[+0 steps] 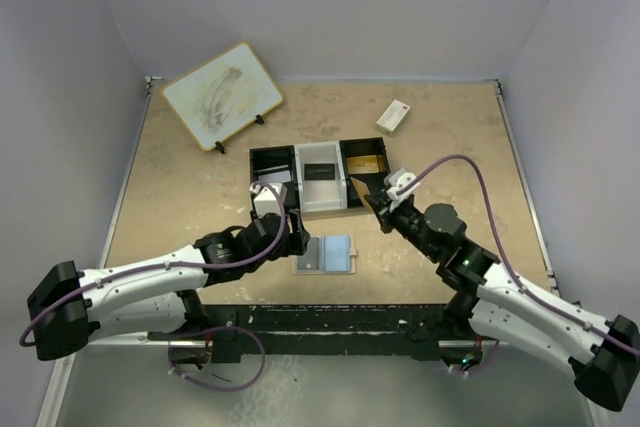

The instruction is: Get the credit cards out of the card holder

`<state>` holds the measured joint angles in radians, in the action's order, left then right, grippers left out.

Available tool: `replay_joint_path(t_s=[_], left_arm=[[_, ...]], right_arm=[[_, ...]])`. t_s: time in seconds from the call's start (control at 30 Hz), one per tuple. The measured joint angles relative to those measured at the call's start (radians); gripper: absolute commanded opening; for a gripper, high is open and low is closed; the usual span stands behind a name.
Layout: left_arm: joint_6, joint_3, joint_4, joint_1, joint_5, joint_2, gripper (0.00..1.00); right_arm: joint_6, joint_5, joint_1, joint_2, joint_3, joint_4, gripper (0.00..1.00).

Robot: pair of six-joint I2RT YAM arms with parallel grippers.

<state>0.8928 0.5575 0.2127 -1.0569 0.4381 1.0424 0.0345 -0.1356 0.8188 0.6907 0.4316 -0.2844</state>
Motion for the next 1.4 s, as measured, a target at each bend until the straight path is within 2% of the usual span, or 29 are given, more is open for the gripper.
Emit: replay_joint_path(t_s=[0.07, 0.17, 0.23, 0.37, 0.53, 0.7, 0.9, 1.2, 1.4], left_arm=[[-0.016, 0.03, 0.056, 0.001, 0.035, -0.019, 0.76], [-0.042, 0.071, 0.121, 0.025, 0.054, -0.034, 0.76], [-0.069, 0.099, 0.16, 0.094, 0.018, -0.037, 0.76], [-0.117, 0.117, 0.215, 0.283, -0.06, -0.089, 0.77], [-0.182, 0.169, 0.293, 0.425, -0.129, -0.13, 0.77], [-0.246, 0.195, 0.346, 0.451, -0.137, -0.132, 0.77], [-0.277, 0.195, 0.382, 0.453, -0.105, -0.136, 0.77], [-0.275, 0.195, 0.412, 0.453, -0.008, -0.239, 0.77], [-0.269, 0.195, 0.423, 0.453, 0.029, -0.249, 0.77]], right_arm=[[-0.085, -0.002, 0.0, 0.06, 0.034, 0.004, 0.0], [-0.18, -0.026, -0.004, 0.163, 0.079, 0.01, 0.0], [-0.242, -0.026, -0.034, 0.231, 0.109, 0.029, 0.0], [-0.321, 0.062, -0.19, 0.327, 0.155, 0.05, 0.0], [-0.467, 0.22, -0.285, 0.394, 0.165, 0.028, 0.0], [-0.631, 0.307, -0.29, 0.543, 0.264, 0.071, 0.0], [-0.793, 0.311, -0.318, 0.623, 0.294, 0.061, 0.0], [-0.94, 0.333, -0.367, 0.76, 0.354, 0.063, 0.02], [-0.994, 0.365, -0.384, 0.871, 0.425, 0.062, 0.0]])
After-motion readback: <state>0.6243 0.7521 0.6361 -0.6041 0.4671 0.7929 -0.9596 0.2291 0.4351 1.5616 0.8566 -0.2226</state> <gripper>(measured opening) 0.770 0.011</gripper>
